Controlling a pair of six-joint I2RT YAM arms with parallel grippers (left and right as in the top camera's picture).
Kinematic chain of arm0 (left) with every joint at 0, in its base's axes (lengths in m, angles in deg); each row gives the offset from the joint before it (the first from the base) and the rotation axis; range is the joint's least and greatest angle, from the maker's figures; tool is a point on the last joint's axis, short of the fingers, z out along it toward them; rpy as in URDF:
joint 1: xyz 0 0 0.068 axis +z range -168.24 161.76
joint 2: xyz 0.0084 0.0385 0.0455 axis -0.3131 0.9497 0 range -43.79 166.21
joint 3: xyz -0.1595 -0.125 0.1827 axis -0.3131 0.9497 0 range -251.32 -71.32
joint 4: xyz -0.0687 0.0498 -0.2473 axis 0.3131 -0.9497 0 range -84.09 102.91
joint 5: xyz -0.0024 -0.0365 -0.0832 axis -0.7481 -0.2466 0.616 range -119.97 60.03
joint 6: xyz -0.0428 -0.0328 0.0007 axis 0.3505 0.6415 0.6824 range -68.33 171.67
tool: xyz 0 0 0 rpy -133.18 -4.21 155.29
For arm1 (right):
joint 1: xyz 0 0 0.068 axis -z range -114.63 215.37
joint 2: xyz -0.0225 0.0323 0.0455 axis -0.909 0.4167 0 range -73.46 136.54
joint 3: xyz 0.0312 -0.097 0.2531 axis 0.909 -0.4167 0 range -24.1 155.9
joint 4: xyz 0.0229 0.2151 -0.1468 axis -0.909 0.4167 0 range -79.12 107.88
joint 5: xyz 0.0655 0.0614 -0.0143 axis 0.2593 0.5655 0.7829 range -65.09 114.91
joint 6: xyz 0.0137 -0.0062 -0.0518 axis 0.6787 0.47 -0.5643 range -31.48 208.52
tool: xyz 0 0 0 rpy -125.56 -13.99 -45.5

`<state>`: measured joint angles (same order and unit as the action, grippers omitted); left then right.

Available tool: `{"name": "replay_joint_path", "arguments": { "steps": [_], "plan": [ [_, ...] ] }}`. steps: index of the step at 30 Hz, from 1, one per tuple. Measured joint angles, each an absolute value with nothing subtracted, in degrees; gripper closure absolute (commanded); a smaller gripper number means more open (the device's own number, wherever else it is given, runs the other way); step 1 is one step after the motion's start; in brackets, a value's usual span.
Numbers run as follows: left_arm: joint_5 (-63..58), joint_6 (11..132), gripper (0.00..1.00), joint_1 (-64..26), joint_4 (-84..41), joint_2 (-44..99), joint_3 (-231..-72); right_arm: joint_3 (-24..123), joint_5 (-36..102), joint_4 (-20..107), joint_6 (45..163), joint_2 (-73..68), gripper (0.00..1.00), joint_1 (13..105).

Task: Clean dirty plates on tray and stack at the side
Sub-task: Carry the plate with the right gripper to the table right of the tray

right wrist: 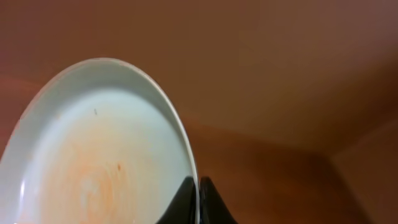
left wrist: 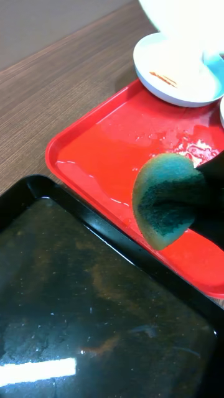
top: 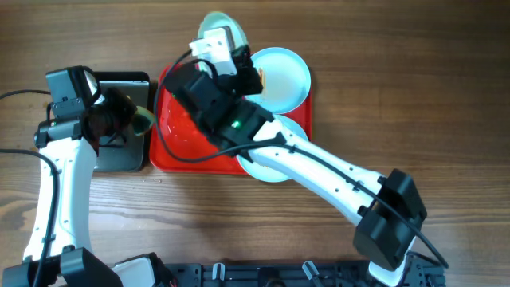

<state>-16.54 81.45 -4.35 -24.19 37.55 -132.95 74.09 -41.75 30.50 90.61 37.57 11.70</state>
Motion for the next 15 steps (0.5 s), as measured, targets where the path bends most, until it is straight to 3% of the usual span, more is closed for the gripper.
{"name": "replay_joint_path", "arguments": {
  "steps": [7, 15],
  "plan": [
    [-16.54, 81.45, 0.96, -4.35, -24.21, 37.66, -132.95, 73.96, -45.88, 15.09, 67.75, 37.57, 0.96, 10.11],
    [-16.54, 81.45, 0.96, -4.35, -24.21, 37.66, -132.95, 73.98, -46.07, 17.08, 60.95, 37.57, 0.95, 10.0]
  ]
}}
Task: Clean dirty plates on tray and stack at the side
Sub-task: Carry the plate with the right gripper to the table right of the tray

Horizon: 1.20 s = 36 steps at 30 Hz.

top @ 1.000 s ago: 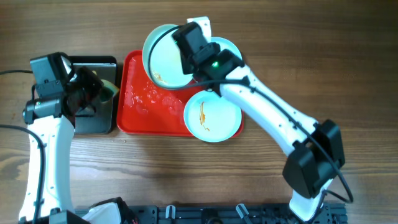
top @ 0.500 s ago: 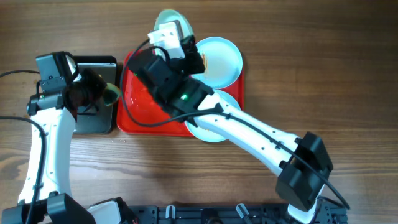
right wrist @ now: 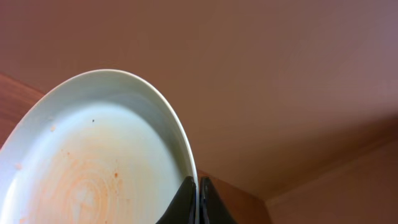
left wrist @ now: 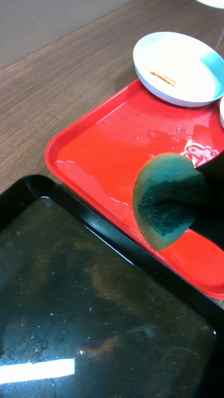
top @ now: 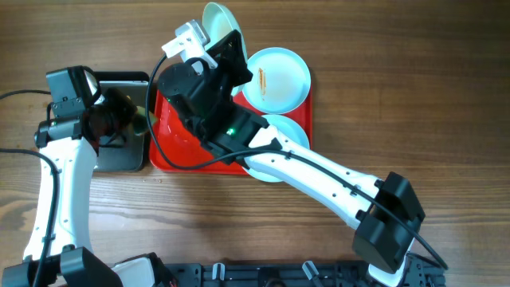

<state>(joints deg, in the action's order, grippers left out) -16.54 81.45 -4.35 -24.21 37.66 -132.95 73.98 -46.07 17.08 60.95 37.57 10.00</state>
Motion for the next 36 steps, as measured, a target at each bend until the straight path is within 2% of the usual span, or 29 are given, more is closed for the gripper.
{"name": "replay_joint_path", "arguments": {
  "steps": [2, 5, 8, 11, 15, 19, 27, 32, 33, 36],
  "plan": [
    [-16.54, 81.45, 0.96, -4.35, -24.23, 37.66, -132.95, 74.01, -45.64, 21.28, 63.33, 37.65, 0.95, 10.02],
    [-16.54, 81.45, 0.96, -4.35, -24.3, 37.66, -132.95, 74.38, -40.39, 34.3, 70.98, 37.63, 0.96, 10.11],
    [-16.54, 81.43, 0.96, -4.35, -24.41, 37.66, -132.95, 74.25, -28.7, 44.18, 81.6, 37.76, 0.96, 11.18],
    [-16.54, 81.43, 0.96, -4.35, -24.41, 37.66, -132.95, 74.25, -12.76, 47.83, 90.92, 37.76, 0.96, 14.76],
    [-16.54, 81.43, 0.96, -4.35, -24.41, 37.66, -132.95, 74.25, 8.96, 48.97, 99.09, 37.52, 0.96, 23.29],
    [-16.54, 81.43, 0.96, -4.35, -24.41, 37.66, -132.95, 74.22, 24.13, 54.13, 103.64, 34.59, 0.96, 35.7],
    [-16.54, 81.4, 0.96, -4.35, -24.67, 38.29, -132.95, 73.5, 33.62, 70.32, 106.81, 30.07, 0.96, 61.01],
    [-16.54, 79.44, 0.96, -4.35, -25.74, 39.39, -132.95, 66.07, 33.97, 69.95, 107.09, 30.05, 0.95, 72.84],
    [-16.54, 79.28, 0.96, -4.35, -25.74, 39.39, -132.95, 65.09, 34.27, 69.3, 106.87, 30.05, 0.91, 73.49],
    [-16.54, 78.69, 0.96, -4.35, -25.74, 39.39, -132.95, 61.9, 37.11, 63.77, 105.67, 30.05, 0.62, 73.6]
  ]
}}
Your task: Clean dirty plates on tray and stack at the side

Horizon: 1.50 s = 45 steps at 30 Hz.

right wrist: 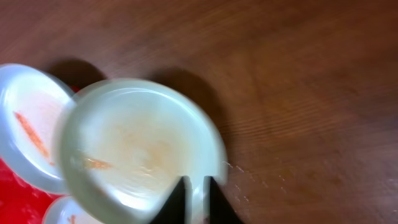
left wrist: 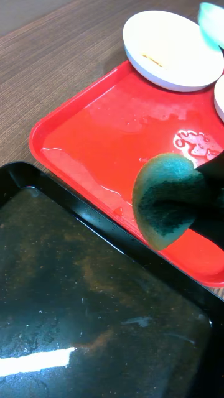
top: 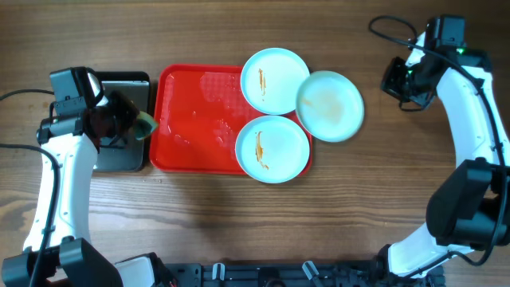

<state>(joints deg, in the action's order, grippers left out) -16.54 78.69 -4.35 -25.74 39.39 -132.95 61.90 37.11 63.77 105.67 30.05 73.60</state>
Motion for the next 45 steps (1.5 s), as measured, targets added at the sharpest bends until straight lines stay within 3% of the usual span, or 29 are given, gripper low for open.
{"name": "replay_joint_path", "arguments": {
  "steps": [2, 12, 18, 23, 34, 37, 38, 43, 45],
  "plan": [
    [-16.54, 78.67, 0.96, -4.35, -25.74, 39.39, -132.95, 60.65, 38.82, 60.01, 105.73, 30.05, 0.57, 72.44],
    [-16.8, 75.24, 0.96, -4.35, -33.02, 39.43, -133.76, 60.24, 44.48, 60.86, 105.1, 35.49, 0.56, 67.09],
    [-17.52, 71.87, 0.96, -4.35, -39.84, 39.61, -139.29, 59.76, 47.15, 66.43, 102.04, 35.75, 0.56, 58.08],
    [-17.72, 69.69, 0.96, -4.35, -42.44, 39.71, -139.46, 59.52, 46.23, 69.82, 100.66, 35.75, 0.56, 51.87],
    [-17.96, 68.42, 0.96, -4.35, -42.18, 42.93, -139.46, 51.43, 42.12, 70.37, 104.88, 35.75, 0.57, 47.57],
    [-18.07, 68.42, 0.96, -4.35, -41.96, 42.95, -139.46, 48.59, 41.79, 68.64, 106.22, 35.75, 0.65, 46.15],
    [-18.09, 68.42, 0.96, -4.35, -41.85, 42.95, -139.46, 47.6, 41.7, 68.27, 106.85, 35.75, 0.76, 45.71],
    [-18.09, 68.4, 0.96, -4.35, -41.37, 42.95, -139.46, 47.19, 41.59, 66.89, 108.14, 35.75, 0.96, 45.25],
    [-18.09, 68.4, 0.96, -4.35, -41.11, 42.95, -139.46, 47.19, 41.79, 66.02, 108.38, 35.75, 0.96, 44.64]
  ]
}}
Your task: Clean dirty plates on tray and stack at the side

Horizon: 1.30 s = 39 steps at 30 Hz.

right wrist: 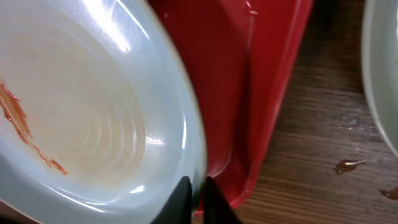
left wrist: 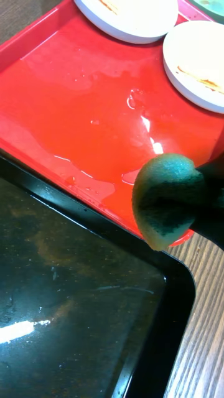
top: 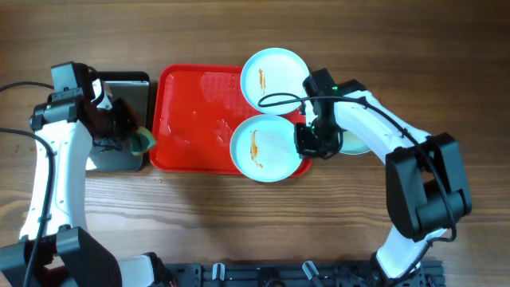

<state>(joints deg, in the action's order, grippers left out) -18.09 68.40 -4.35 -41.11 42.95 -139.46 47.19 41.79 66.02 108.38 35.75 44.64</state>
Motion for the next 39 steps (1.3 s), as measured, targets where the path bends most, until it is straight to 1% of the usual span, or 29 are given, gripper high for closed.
{"name": "replay_joint_path", "arguments": {
  "steps": [5, 8, 10, 16, 18, 19, 23, 26, 30, 34, 36, 39],
  "plan": [
    [-18.09, 68.4, 0.96, -4.35, -40.65, 42.95, -139.46, 47.41, 42.86, 65.71, 108.95, 35.75, 0.96, 40.92],
    [-18.09, 68.4, 0.96, -4.35, -40.34, 42.95, -139.46, 50.31, 42.95, 64.6, 111.33, 35.75, 0.96, 36.97],
    [-18.09, 68.4, 0.96, -4.35, -40.23, 42.95, -139.46, 52.19, 43.12, 61.1, 113.32, 35.75, 0.96, 34.87],
    [-18.09, 68.4, 0.96, -4.35, -40.21, 42.95, -139.46, 53.7, 41.53, 45.21, 121.86, 37.17, 0.95, 29.32],
    [-18.11, 68.4, 0.96, -4.35, -40.23, 42.95, -139.46, 53.75, 40.89, 42.22, 124.29, 39.23, 0.77, 27.61],
    [-18.09, 68.4, 0.96, -4.35, -40.23, 42.95, -139.46, 53.75, 40.7, 42.0, 125.23, 40.45, 0.72, 26.94],
    [-18.09, 68.4, 0.96, -4.35, -40.23, 42.95, -139.46, 53.75, 40.0, 41.89, 126.41, 41.78, 0.61, 26.52],
    [-18.11, 68.4, 0.96, -4.35, -40.21, 42.95, -139.46, 53.75, 39.1, 39.88, 126.37, 41.78, 0.57, 26.85],
    [-18.11, 68.4, 0.96, -4.35, -40.1, 42.95, -139.46, 55.47, 38.29, 38.02, 125.65, 42.97, 0.56, 26.94],
    [-18.09, 68.4, 0.96, -4.35, -39.23, 42.95, -139.46, 63.23, 37.46, 39.13, 124.27, 49.06, 0.56, 26.94],
    [-18.09, 68.4, 0.96, -4.35, -38.55, 42.95, -139.46, 66.86, 36.24, 40.51, 124.2, 51.95, 0.64, 26.94],
    [-18.09, 68.4, 0.96, -4.35, -37.44, 42.95, -139.46, 67.67, 35.12, 40.69, 123.79, 53.13, 0.75, 26.94]
  ]
}}
